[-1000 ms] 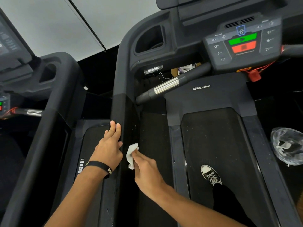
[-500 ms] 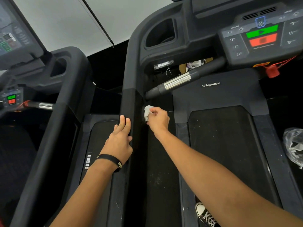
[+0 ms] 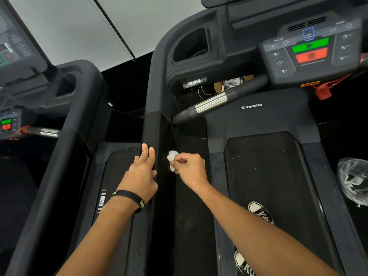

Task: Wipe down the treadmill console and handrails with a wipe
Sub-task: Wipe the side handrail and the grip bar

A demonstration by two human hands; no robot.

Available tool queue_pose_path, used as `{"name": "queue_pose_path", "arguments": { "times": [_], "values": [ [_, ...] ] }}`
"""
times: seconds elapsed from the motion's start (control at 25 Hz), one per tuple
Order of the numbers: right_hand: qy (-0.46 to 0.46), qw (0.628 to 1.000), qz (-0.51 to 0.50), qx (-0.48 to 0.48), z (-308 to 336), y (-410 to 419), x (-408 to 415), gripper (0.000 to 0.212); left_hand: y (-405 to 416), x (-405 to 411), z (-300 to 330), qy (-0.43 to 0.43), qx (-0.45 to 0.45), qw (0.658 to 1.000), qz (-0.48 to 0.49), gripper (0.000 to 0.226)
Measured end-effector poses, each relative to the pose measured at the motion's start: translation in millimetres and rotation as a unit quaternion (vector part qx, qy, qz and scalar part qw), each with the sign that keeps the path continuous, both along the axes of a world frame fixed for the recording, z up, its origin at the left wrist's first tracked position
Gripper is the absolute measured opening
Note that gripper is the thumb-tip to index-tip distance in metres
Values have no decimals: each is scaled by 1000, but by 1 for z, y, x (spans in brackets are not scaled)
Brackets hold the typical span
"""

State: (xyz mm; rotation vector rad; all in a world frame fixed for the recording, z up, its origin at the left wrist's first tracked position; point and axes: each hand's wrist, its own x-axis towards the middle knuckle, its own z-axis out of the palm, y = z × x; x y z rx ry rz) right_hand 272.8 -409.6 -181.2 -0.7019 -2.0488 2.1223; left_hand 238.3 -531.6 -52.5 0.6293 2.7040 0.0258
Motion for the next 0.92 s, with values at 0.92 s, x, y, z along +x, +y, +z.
{"name": "queue_pose_path", "arguments": {
  "times": [0.92],
  "values": [
    [-9,988,83,129,8,28,-21,16,3,0,0,-3,17,1000,18,69]
  ]
}}
